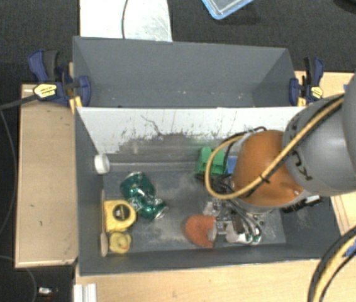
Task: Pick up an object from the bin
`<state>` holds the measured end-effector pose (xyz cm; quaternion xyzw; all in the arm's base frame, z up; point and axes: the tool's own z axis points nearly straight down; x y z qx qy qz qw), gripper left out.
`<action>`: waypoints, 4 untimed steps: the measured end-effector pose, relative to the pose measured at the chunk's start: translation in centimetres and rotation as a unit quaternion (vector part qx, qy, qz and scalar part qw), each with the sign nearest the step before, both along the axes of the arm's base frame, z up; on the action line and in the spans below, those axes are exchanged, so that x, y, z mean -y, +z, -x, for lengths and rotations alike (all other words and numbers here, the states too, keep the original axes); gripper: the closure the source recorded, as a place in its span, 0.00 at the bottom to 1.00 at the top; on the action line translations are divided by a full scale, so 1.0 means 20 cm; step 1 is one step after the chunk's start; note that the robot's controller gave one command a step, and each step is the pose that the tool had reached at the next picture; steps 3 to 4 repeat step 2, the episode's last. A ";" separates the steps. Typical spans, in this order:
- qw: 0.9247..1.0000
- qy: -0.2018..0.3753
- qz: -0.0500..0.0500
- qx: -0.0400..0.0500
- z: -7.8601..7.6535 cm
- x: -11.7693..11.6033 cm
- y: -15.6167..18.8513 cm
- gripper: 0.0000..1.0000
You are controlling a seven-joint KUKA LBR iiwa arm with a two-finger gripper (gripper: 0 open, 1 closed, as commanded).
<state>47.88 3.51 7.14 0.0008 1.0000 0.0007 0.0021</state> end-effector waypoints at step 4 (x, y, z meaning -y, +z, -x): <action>1.000 0.016 0.000 -0.002 -0.05 -0.04 0.71 1.00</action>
Offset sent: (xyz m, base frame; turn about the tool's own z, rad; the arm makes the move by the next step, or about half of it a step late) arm 0.0102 0.0079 0.1510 -0.0273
